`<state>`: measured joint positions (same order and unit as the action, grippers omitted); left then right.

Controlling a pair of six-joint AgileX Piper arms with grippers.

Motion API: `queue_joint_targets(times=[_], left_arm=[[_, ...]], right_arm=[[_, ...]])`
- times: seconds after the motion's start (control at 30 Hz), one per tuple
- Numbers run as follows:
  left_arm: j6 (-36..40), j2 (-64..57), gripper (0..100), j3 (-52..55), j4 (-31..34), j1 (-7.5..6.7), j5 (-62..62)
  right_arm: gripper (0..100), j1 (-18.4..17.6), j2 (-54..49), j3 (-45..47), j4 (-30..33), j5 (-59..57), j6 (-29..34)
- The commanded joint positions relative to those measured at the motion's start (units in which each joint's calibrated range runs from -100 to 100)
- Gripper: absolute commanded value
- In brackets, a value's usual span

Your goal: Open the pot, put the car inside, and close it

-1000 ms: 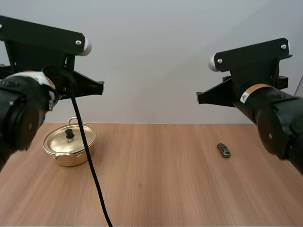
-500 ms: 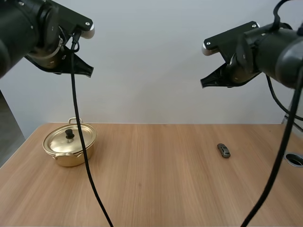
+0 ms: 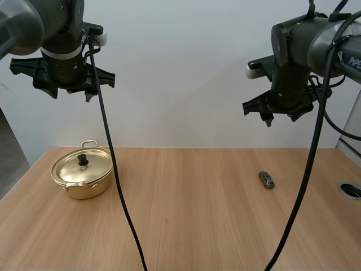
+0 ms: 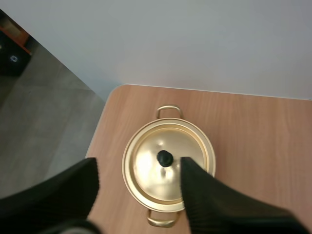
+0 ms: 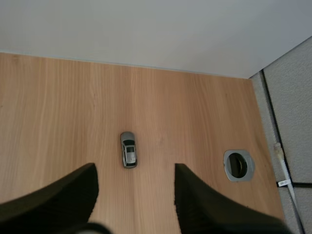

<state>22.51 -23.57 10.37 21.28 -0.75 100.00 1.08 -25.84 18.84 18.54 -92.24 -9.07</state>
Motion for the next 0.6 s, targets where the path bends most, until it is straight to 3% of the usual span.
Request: queue_joint_targets(times=[0.0, 0.13, 0.3, 0.43, 0.57], left_arm=[[-4.32, 0.02, 100, -0.01, -3.73, 0.00, 0.00], [-3.02, 0.27, 100, -0.01, -4.16, 0.29, 0.00], [-2.62, 2.83, 100, 3.51, -4.16, 3.54, -0.23], [-2.48, 6.51, 100, 11.71, -4.04, 6.74, -11.71], [-2.48, 10.96, 100, 16.98, -4.04, 7.88, -20.21]], right_arm=[[100, 0.00, 0.02, 0.01, -1.59, -1.42, -0.37], [100, 0.00, 0.02, 0.01, -2.66, -1.42, -0.37], [100, 0.00, 0.02, 0.01, -1.82, -1.77, -0.37], [100, 0.00, 0.02, 0.01, -0.90, -1.77, -0.37], [100, 0.00, 0.02, 0.01, -0.30, -1.62, -0.37]])
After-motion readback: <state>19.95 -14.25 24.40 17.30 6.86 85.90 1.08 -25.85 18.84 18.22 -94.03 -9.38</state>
